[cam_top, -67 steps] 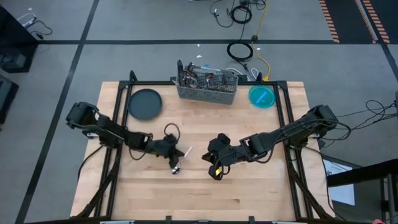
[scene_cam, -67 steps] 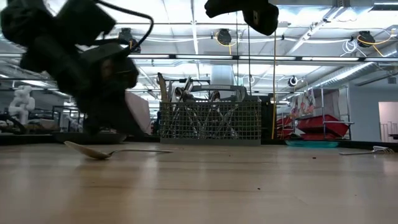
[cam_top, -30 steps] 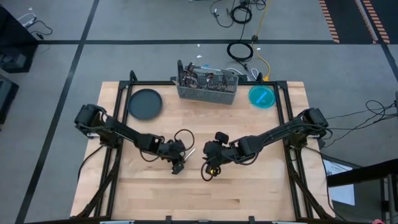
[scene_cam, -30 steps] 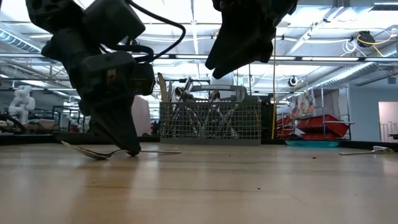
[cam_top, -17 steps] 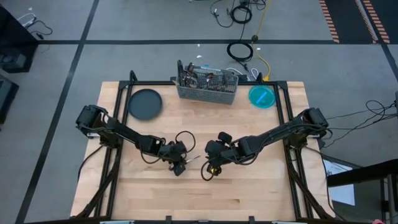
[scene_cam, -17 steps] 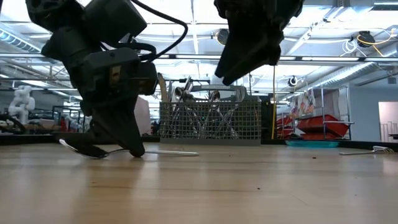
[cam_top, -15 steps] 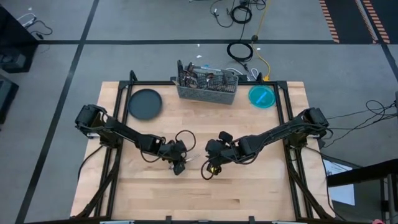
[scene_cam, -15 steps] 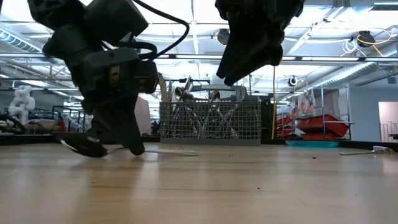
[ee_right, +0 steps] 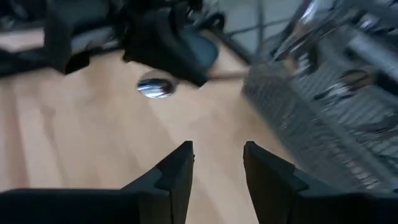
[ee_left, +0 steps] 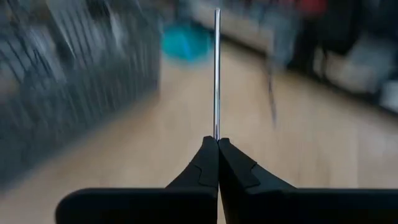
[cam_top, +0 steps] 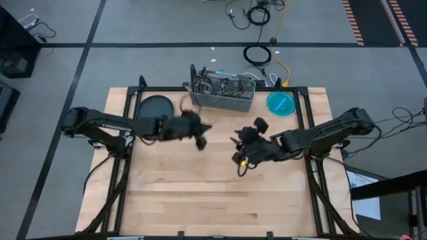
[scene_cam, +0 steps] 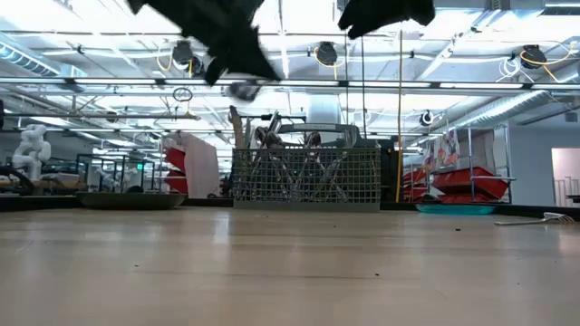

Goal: Sort silverware
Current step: Put the spoon into the silverware basket

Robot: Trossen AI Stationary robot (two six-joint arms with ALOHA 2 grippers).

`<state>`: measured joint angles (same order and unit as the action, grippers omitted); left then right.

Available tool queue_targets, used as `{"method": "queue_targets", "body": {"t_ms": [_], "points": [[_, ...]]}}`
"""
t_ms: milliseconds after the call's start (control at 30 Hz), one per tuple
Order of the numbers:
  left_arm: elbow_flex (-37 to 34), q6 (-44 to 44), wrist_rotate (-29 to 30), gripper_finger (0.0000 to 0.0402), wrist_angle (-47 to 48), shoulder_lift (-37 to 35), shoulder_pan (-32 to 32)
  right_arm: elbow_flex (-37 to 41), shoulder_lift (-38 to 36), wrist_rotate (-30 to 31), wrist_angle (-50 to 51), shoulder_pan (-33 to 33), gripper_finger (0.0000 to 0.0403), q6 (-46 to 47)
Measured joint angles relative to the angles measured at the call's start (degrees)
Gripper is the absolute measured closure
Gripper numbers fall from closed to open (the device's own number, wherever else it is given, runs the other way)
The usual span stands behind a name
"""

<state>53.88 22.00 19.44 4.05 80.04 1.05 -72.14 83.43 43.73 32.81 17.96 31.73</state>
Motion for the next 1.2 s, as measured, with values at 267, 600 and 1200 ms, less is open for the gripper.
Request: {"method": "queue_targets", "body": {"t_ms": [267,600,1200], "points": [[0.66,0.13,-1.41,0.0401,-34.64,-5.39,-7.85,0.55,-2.11,2.88,-8.04,-1.62,0.0272,-0.79],[0.53,1.62,-8.16,0.0401,-49.88,-5.01,-8.84,1.53,-0.59,-4.23,-31.58,-7.55,0.0195,-11.93],[0.55,-1.75,-8.8,0.0402,-56.07,-5.13,-7.77,1.49,-3.59,-18.86,-51.71,-16.38,0.016,-22.88]]}}
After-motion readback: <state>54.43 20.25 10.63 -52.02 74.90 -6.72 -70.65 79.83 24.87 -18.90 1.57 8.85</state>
